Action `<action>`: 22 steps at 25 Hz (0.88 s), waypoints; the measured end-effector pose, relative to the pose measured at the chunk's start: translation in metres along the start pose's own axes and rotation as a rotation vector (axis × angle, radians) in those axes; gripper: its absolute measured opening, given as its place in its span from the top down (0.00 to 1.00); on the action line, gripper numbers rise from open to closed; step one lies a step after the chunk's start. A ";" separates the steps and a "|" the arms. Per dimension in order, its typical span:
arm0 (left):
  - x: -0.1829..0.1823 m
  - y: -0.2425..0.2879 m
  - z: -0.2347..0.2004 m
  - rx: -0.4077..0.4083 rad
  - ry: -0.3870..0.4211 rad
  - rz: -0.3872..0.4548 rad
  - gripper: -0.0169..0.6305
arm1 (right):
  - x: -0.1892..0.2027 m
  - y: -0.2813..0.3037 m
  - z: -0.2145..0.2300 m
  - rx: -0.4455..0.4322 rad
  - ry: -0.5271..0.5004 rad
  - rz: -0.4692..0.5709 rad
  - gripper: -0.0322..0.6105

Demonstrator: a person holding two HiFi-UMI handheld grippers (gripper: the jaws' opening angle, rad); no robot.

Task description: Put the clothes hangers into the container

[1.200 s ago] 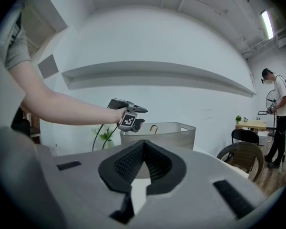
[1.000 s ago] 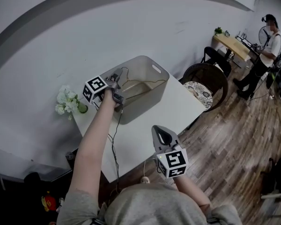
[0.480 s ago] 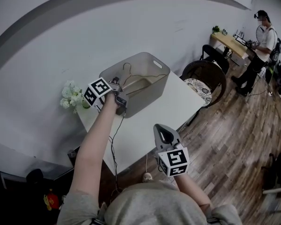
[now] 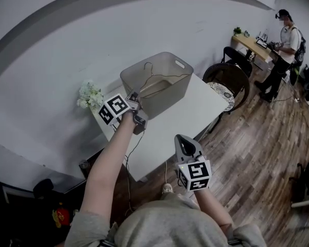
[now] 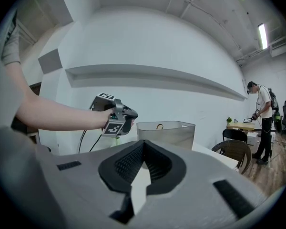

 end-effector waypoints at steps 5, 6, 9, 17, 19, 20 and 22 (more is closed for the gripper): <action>0.032 -0.050 -0.009 0.012 0.063 -0.036 0.96 | 0.011 -0.021 -0.030 0.023 0.000 -0.010 0.95; 0.039 -0.060 -0.012 0.014 0.071 -0.045 0.96 | 0.013 -0.026 -0.036 0.027 -0.001 -0.015 0.95; 0.061 -0.091 -0.019 0.007 0.108 -0.066 0.96 | 0.020 -0.037 -0.054 0.032 0.001 -0.021 0.95; 0.115 -0.176 -0.033 -0.026 0.133 -0.115 0.96 | 0.038 -0.070 -0.103 0.017 -0.004 -0.051 0.95; 0.125 -0.198 -0.038 -0.040 0.122 -0.119 0.96 | 0.041 -0.077 -0.114 0.010 -0.005 -0.054 0.95; 0.129 -0.208 -0.040 -0.048 0.119 -0.122 0.96 | 0.043 -0.080 -0.119 0.007 -0.004 -0.055 0.95; 0.138 -0.229 -0.042 -0.064 0.123 -0.128 0.96 | 0.048 -0.085 -0.128 0.002 -0.002 -0.058 0.95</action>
Point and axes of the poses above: the fingertips, and each gripper's own axes: y forward along the fingers, z to its right, x out of its underside, the point moved 8 cm from there along -y, backward along the fingers, and after that the axes turned 7 degrees about -z, right-handed, at the moved point
